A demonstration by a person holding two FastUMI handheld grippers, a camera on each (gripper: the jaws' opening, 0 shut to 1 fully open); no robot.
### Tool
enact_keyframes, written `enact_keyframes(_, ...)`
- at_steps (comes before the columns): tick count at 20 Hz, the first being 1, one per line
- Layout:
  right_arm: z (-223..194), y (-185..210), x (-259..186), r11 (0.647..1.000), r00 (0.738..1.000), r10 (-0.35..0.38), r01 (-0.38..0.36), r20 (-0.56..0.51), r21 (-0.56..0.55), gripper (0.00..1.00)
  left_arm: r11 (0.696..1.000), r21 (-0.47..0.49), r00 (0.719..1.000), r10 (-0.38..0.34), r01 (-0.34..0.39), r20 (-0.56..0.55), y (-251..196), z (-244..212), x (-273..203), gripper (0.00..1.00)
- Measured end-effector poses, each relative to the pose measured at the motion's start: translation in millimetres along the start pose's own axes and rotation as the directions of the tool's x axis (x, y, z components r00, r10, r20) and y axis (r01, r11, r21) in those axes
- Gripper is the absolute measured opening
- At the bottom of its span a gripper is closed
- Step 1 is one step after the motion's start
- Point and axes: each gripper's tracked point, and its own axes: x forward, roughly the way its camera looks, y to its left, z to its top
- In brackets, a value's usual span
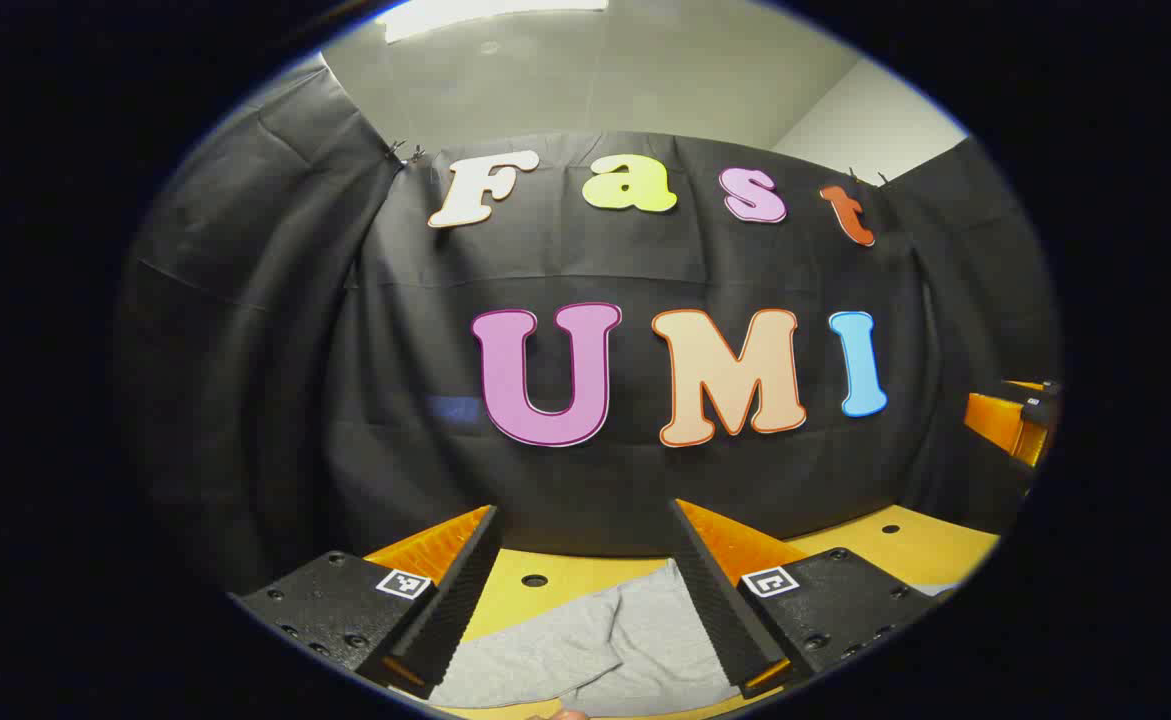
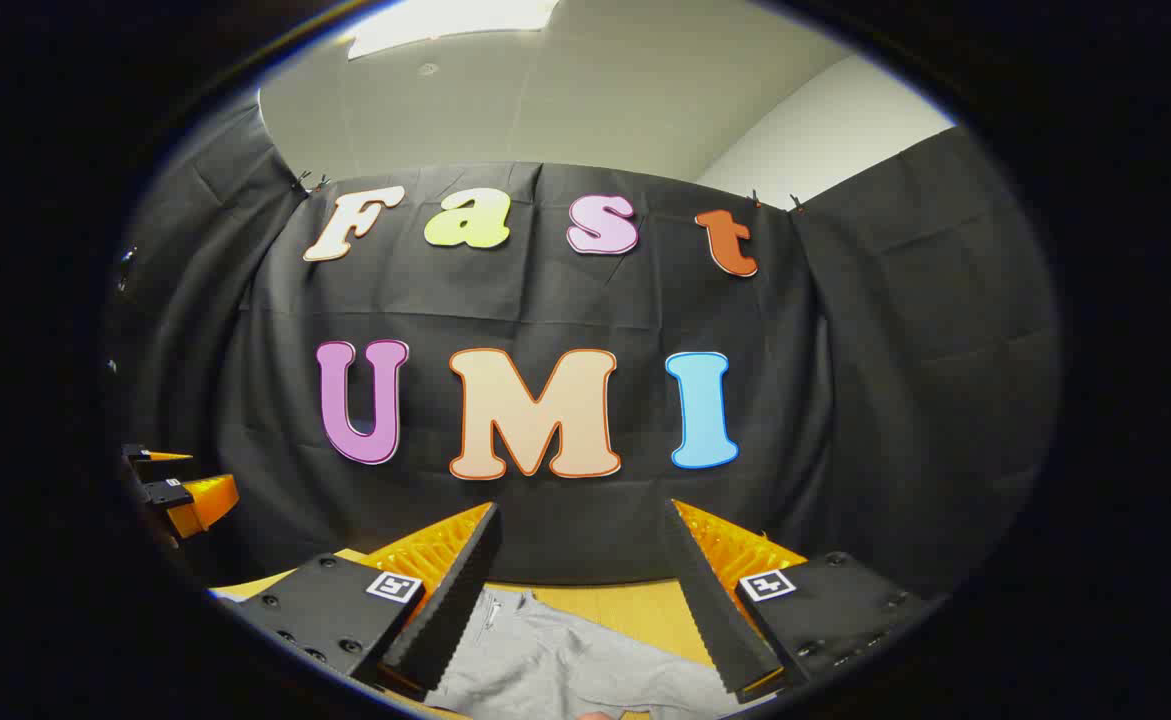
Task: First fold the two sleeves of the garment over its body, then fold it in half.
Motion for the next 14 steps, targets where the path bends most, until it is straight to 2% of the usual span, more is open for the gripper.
enact_keyframes(5,2.6,-0.1,2.8,1.000,1.000,0.015,-0.015,0.009,-0.019,0.96,1.000,0.004,1.000,0.020,-0.020,-0.004,3.4,-2.5,1.5,0.96)
enact_keyframes(6,1.3,-0.7,3.6,1.000,1.000,0.016,-0.016,0.006,-0.018,1.00,1.000,0.004,1.000,0.022,-0.022,-0.005,3.2,-2.8,1.2,0.96)
enact_keyframes(11,-0.9,0.8,8.5,1.000,1.000,0.021,-0.021,0.001,-0.019,1.00,1.000,0.010,1.000,0.026,-0.026,-0.004,4.4,-3.6,2.5,0.98)
enact_keyframes(12,-1.7,1.7,9.3,1.000,1.000,0.023,-0.023,0.001,-0.019,0.96,1.000,0.011,1.000,0.026,-0.026,-0.004,4.2,-3.9,3.9,0.96)
enact_keyframes(14,-2.0,2.9,11.2,1.000,1.000,0.023,-0.023,0.001,-0.019,0.96,1.000,0.012,1.000,0.026,-0.026,-0.008,4.5,-4.8,5.8,0.96)
